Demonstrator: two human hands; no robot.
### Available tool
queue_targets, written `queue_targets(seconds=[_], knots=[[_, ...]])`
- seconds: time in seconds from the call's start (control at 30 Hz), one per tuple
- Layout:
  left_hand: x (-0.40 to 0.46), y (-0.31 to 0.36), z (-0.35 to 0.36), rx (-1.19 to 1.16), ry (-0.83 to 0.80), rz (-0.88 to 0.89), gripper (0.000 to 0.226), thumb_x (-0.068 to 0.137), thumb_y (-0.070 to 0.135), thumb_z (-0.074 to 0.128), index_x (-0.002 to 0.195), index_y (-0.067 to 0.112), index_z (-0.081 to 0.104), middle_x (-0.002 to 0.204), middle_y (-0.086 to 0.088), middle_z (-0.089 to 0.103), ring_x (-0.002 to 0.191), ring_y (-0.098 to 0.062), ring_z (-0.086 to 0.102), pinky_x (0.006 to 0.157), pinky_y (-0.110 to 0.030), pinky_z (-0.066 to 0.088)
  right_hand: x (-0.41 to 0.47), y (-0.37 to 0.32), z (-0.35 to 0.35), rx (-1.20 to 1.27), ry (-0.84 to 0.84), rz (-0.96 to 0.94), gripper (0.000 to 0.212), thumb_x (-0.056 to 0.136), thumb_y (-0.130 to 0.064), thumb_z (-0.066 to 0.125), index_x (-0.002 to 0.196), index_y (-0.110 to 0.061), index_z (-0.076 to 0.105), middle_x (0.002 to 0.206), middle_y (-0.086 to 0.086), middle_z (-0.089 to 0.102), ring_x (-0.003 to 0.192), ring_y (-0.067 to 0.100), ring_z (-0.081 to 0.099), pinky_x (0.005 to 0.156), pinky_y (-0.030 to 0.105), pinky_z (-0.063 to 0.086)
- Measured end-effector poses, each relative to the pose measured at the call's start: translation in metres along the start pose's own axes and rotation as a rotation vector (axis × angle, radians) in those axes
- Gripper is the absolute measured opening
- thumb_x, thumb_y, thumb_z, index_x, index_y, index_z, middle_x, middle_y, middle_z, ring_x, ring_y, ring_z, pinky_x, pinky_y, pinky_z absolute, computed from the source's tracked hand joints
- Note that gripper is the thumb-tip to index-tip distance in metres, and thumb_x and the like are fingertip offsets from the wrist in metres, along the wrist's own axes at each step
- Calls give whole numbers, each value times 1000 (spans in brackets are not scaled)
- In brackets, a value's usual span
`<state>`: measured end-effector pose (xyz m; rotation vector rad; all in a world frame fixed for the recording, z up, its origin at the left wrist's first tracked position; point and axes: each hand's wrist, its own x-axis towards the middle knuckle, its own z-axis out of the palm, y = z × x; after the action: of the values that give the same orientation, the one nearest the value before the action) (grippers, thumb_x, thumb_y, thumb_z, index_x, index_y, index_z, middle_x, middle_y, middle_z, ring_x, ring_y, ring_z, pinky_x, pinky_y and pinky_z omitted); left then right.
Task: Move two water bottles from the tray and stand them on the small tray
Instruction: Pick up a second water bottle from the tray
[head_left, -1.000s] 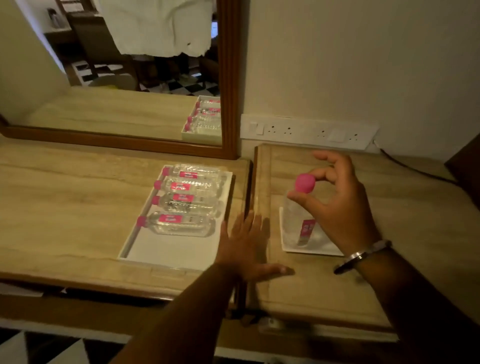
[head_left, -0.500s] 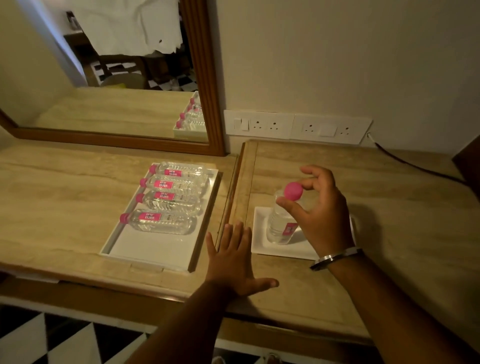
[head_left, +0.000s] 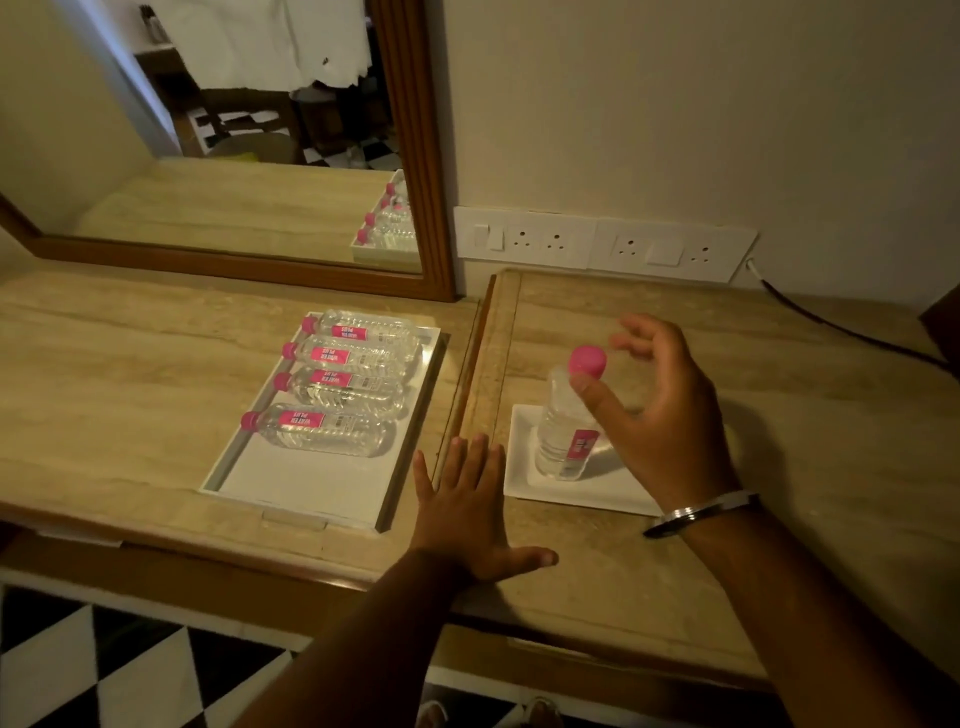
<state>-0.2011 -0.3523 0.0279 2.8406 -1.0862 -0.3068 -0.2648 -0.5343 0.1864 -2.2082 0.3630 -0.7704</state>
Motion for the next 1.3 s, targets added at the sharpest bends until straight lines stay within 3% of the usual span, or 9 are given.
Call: queue_targets(seconds=[0.27, 0.4, 0.53, 0.63, 0.77, 0.93, 1.13, 1.2, 1.3], knots=[[-26, -118, -28, 50, 57, -99, 129, 60, 107, 25, 155, 30, -14, 164, -4, -15, 145, -27, -29, 104, -64, -34, -3, -76, 39, 15, -2, -346, 57, 85, -37, 62, 133, -13, 44, 129, -1, 50, 115, 10, 48, 95, 19, 38], [-56, -228, -38, 141, -12, -282, 129, 53, 105, 15, 151, 32, -26, 161, -5, -24, 144, -29, -29, 99, -65, -34, 4, -102, 125, -142, -256, -354, 72, 81, -48, 62, 141, -21, 35, 141, 5, 47, 128, 21, 43, 104, 39, 36], [-83, -324, -37, 160, -76, -330, 129, 48, 107, -1, 144, 28, -36, 158, -6, -30, 143, -31, -31, 103, -67, -29, -10, -106, 233, -436, -561, -337, 89, 75, -58, 64, 146, -26, 21, 151, 2, 36, 135, 24, 35, 108, 41, 26], [-84, -385, -26, 77, -115, -314, 133, 49, 110, 6, 141, 24, -37, 155, -6, -35, 141, -31, -33, 112, -66, -17, -20, -101, 319, -645, -726, -385, 96, 76, -63, 59, 148, -21, 13, 154, 6, 29, 137, 28, 31, 110, 43, 24], [-65, -418, -9, 53, -164, -162, 137, 58, 105, 27, 145, 19, -34, 160, -10, -31, 145, -34, -28, 115, -66, -11, -18, -111, 402, -748, -775, -420, 88, 78, -51, 63, 144, -12, 20, 143, 11, 43, 126, 32, 43, 103, 44, 32], [-41, -426, 15, 53, -182, 30, 137, 61, 106, 26, 154, 17, -18, 161, -8, -27, 144, -30, -31, 109, -71, -20, -5, -112, 462, -872, -824, -317, 56, 84, -23, 56, 134, -8, 36, 110, 10, 66, 102, 30, 59, 95, 43, 39], [-43, -435, 27, 40, -131, 88, 137, 60, 108, 25, 156, 15, -5, 165, -10, -14, 149, -30, -19, 109, -76, -13, 20, -130, 438, -537, -632, -257, 36, 86, -15, 56, 122, -18, 55, 77, -1, 69, 66, 21, 65, 66, 32, 53], [-42, -434, 26, 26, -117, 88, 138, 60, 107, 28, 158, 13, 1, 165, -10, -11, 150, -31, -16, 110, -76, -11, 28, -131, 394, -460, -412, -187, 21, 82, -31, 62, 100, -20, 58, 67, -7, 60, 57, 19, 61, 56, 27, 48], [-42, -430, 25, 12, -128, 99, 138, 61, 106, 31, 158, 13, 2, 165, -10, -12, 149, -30, -17, 110, -75, -12, 23, -127, 329, -387, -182, -22, 40, 74, -54, 67, 90, -19, 54, 76, -6, 62, 64, 13, 59, 59, 26, 48]])
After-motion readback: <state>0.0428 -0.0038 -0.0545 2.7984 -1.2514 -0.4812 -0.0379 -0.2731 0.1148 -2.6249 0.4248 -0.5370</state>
